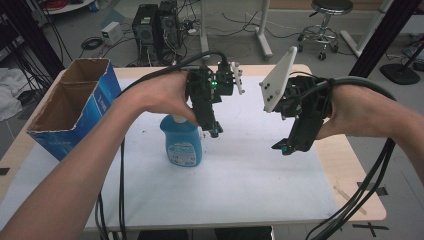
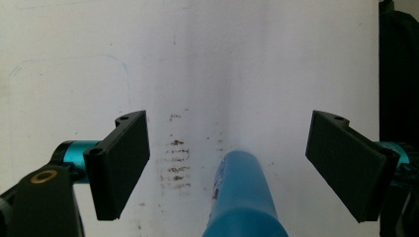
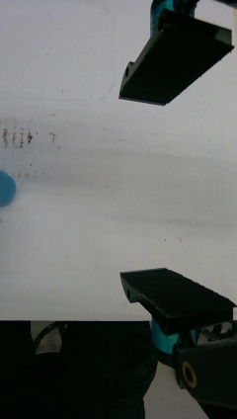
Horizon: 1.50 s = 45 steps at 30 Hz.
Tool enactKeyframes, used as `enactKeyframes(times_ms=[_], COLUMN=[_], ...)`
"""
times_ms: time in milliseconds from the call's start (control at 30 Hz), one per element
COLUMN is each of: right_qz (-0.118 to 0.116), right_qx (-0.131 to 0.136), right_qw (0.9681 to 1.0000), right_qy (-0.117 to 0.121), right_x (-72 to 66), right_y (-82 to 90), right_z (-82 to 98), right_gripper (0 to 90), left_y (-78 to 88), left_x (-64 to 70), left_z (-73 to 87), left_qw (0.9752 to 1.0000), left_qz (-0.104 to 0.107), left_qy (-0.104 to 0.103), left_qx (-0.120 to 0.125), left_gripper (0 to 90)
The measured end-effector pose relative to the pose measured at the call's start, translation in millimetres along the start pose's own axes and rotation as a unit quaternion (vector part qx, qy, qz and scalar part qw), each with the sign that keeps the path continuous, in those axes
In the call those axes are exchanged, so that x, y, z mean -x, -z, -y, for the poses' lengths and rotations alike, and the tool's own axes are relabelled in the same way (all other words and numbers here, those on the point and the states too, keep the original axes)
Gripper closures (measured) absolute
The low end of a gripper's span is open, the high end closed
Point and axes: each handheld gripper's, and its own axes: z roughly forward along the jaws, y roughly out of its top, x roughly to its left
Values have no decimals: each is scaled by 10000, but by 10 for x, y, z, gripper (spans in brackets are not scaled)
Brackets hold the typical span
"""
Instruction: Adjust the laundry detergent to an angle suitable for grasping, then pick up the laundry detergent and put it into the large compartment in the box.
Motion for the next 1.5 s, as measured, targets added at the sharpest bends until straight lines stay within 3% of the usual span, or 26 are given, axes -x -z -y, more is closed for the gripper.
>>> enactKeyframes(times_ms=[767,1500], right_qz=[10,-27], right_qx=[-8,-11], right_qw=[10000,10000], right_qy=[60,-5], right_x=[-21,11], right_y=[-13,-39], right_z=[-24,31], right_gripper=[137,136], left_y=[49,27], left_x=[87,25], left_z=[-11,1], left_qw=[9999,10000], left_qz=[-39,84], left_qy=[-19,-28], left_qx=[-97,-35], left_gripper=[171,171])
